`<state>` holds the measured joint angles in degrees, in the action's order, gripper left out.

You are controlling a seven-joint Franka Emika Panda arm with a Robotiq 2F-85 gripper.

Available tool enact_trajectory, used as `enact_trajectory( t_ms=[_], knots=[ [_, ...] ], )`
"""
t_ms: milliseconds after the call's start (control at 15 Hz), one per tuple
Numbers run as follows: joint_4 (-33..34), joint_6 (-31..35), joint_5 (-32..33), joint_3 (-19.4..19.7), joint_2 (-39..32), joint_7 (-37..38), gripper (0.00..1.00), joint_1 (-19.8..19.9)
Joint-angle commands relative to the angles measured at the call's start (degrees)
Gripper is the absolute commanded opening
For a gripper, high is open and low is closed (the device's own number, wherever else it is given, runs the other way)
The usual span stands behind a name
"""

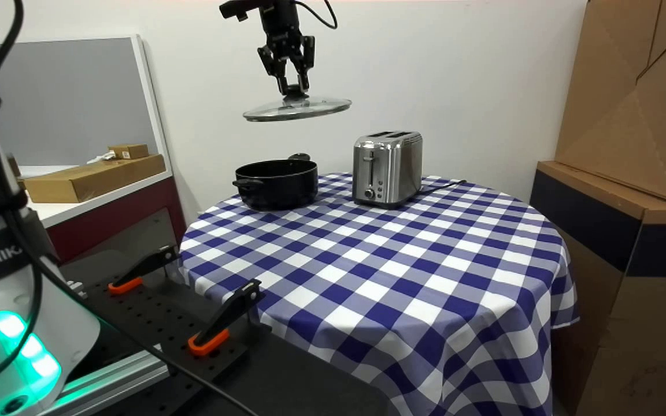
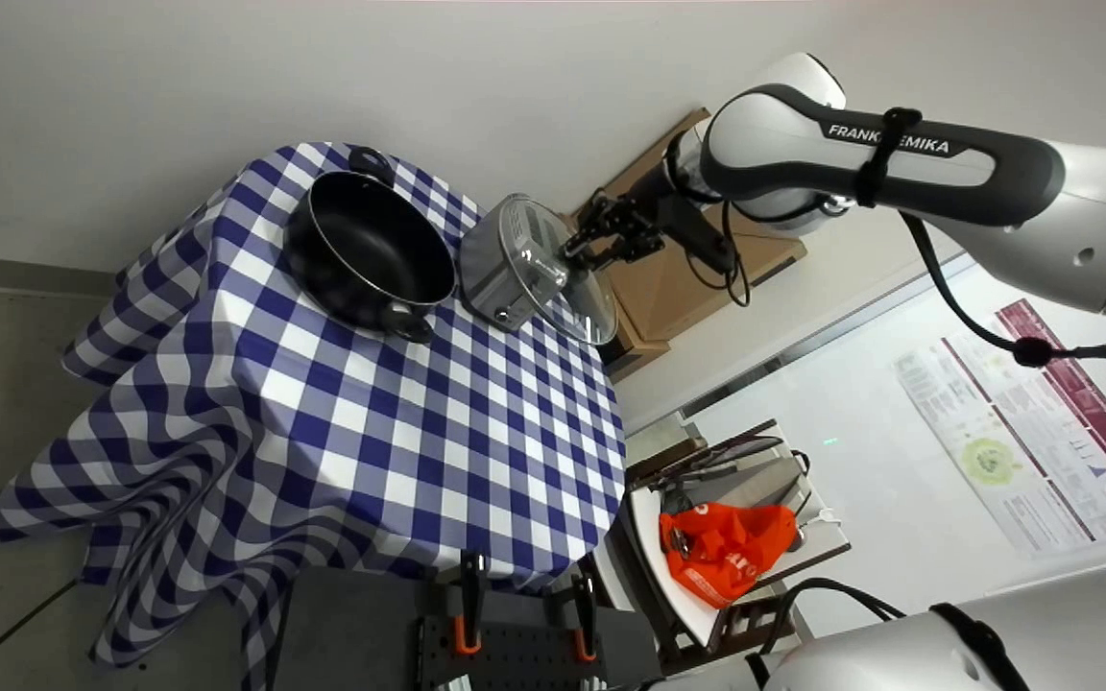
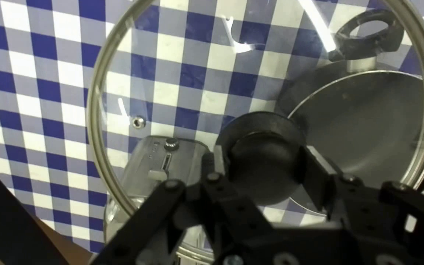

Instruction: Pick up the lid from the table and put it on the pot.

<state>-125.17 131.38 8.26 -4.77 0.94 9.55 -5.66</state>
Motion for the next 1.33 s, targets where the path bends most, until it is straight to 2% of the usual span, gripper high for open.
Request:
enact_trajectory(
  t_ms=[0,600,867,1267],
  knots=[
    [7.9,-3.13,-1.43,-1.03,-4.6,-4.88,0.27,-0.53],
    [18.38,-10.69,0.01,-3.43,-14.37,-14.22,0.27,-2.61],
    [19.72,-11.82,0.74,-4.81,-16.26,-16.69,0.27,-4.5],
    [19.64,-9.76,3.72,-5.18,-18.66,-16.26,0.27,-6.74]
  ],
)
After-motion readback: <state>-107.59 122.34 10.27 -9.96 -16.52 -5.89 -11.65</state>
